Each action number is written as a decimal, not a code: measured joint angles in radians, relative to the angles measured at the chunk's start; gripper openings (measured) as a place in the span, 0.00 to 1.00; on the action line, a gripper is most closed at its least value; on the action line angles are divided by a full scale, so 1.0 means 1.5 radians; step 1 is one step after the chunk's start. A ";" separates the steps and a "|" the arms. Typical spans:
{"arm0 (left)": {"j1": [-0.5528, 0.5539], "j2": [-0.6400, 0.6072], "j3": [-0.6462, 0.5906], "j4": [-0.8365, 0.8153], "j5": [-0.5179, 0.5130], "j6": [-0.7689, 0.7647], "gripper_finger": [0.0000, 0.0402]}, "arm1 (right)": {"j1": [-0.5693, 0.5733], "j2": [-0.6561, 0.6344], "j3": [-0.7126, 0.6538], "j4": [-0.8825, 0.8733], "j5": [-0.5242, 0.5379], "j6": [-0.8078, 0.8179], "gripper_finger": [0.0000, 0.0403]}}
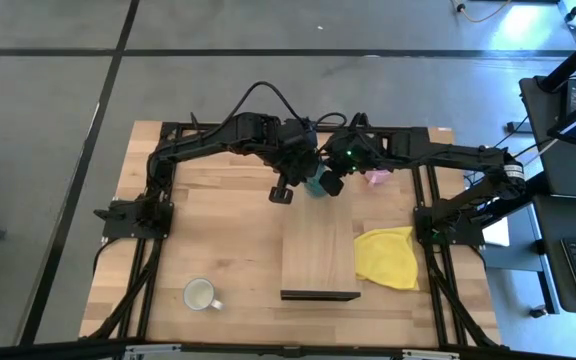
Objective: Stack small to large cups/mugs on shelf
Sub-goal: Put the blue cup on the shelf
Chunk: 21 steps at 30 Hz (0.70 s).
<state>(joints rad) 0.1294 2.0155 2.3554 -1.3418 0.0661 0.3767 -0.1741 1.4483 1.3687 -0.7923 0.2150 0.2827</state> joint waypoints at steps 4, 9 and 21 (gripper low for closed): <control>-0.003 0.000 0.000 0.002 -0.005 0.000 0.10 | 0.000 0.000 0.000 -0.002 0.000 0.000 0.00; -0.011 0.000 0.000 0.005 -0.054 0.001 0.11 | 0.000 0.000 0.000 -0.007 -0.005 0.000 0.00; -0.042 0.000 0.000 0.040 -0.059 0.005 0.12 | 0.000 0.001 0.000 -0.040 -0.005 0.003 0.01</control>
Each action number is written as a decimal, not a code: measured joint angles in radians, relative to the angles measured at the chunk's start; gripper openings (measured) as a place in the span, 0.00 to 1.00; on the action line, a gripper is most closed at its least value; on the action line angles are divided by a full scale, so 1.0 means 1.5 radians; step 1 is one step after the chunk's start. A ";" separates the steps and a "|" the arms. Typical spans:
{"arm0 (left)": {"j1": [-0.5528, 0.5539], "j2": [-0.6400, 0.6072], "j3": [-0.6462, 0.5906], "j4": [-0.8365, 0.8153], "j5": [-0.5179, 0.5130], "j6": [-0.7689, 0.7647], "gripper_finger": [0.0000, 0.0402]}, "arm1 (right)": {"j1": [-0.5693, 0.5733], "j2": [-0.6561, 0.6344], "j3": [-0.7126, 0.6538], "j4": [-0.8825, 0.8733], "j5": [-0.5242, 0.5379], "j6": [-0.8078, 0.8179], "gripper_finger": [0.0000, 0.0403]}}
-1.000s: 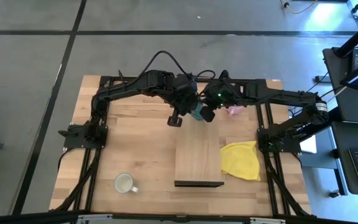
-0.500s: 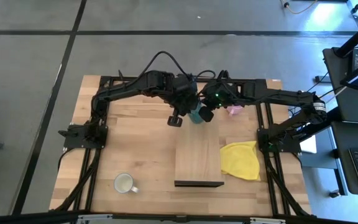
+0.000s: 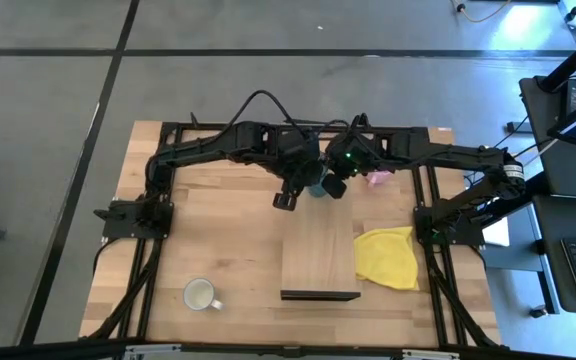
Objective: Stack small to large cups/mugs on shelf
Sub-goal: Put the blue cup on the shelf
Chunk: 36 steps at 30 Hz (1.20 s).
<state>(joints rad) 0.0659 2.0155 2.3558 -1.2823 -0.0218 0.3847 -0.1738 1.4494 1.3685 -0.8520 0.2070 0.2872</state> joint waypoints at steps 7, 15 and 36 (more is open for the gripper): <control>-0.007 -0.001 0.000 0.001 -0.032 0.005 0.12 | 0.000 0.000 0.000 0.000 -0.013 0.015 0.01; -0.025 -0.036 0.001 0.070 -0.032 0.006 0.15 | 0.000 0.003 0.000 -0.011 -0.012 0.015 0.02; 0.010 -0.125 0.001 -0.090 -0.185 -0.119 0.15 | 0.000 0.003 0.000 -0.052 0.030 0.031 0.02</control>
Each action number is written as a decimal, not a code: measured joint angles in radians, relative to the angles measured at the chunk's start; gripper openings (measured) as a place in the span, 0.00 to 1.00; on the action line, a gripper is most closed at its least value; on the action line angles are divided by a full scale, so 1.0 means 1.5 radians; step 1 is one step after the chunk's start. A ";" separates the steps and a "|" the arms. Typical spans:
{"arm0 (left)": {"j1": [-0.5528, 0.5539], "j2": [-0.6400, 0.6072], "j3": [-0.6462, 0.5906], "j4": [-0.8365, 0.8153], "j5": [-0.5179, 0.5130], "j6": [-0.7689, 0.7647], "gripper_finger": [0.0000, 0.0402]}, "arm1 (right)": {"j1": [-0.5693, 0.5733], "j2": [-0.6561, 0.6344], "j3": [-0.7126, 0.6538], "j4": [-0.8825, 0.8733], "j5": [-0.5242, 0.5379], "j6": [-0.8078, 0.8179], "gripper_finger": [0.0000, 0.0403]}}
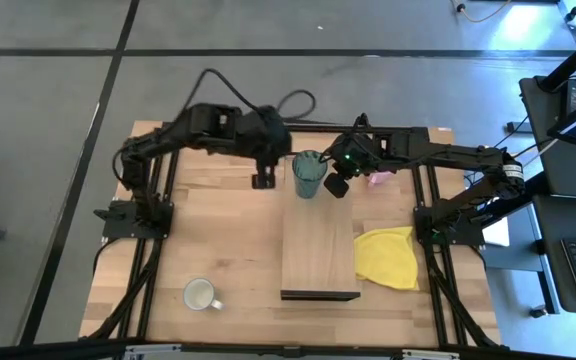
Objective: Stack small to large cups/mugs on shelf
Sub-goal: Put the blue cup on the shelf
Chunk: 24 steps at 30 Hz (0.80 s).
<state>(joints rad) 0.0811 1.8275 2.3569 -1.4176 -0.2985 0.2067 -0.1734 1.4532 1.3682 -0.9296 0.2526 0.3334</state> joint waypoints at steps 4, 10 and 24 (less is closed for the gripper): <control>0.016 -0.014 0.000 -0.029 0.015 -0.054 0.15 | 0.000 0.000 0.000 0.002 0.000 -0.002 0.02; 0.016 -0.017 -0.104 0.031 0.058 -0.083 0.15 | 0.002 -0.009 0.000 0.039 0.011 -0.017 0.02; 0.024 -0.277 -0.643 0.505 0.145 -0.215 0.15 | -0.001 -0.094 0.000 0.029 0.023 -0.028 0.02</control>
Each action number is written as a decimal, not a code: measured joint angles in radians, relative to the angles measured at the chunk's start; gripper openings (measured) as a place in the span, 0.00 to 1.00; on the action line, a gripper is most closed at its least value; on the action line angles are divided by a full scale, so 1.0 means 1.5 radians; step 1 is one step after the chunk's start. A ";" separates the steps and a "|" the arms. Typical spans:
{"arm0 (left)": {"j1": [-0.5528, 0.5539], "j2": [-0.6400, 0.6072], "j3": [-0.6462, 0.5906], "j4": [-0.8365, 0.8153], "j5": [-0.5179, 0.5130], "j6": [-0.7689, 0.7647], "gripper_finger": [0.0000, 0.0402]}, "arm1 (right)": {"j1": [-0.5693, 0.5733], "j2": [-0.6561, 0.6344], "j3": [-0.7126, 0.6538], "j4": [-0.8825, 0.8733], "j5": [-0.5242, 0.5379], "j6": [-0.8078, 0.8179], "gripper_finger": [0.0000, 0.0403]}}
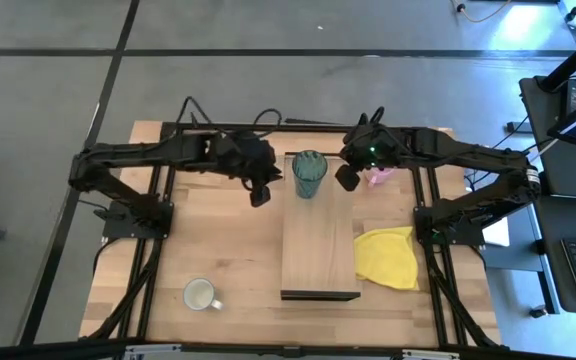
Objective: Stack small to large cups/mugs on shelf
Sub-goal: Put the blue cup on the shelf, then put the white patterned mug on the shelf
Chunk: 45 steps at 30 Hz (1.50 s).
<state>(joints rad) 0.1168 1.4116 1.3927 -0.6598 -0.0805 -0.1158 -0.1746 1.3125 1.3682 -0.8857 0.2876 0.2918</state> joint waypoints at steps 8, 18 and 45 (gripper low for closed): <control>0.003 0.001 -0.107 0.182 0.016 -0.037 0.15 | 0.000 0.017 0.000 -0.002 -0.008 0.019 0.02; 0.032 0.031 -0.125 0.249 0.069 -0.041 0.15 | 0.002 0.026 0.000 0.002 -0.013 0.047 0.02; 0.022 -0.082 -0.124 0.080 0.058 -0.024 0.15 | 0.004 -0.091 0.000 -0.261 0.121 0.104 0.02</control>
<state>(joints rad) 0.1496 1.2882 1.2060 -0.5399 0.0063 -0.1520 -0.1687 1.1755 1.3682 -1.2767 0.4698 0.4474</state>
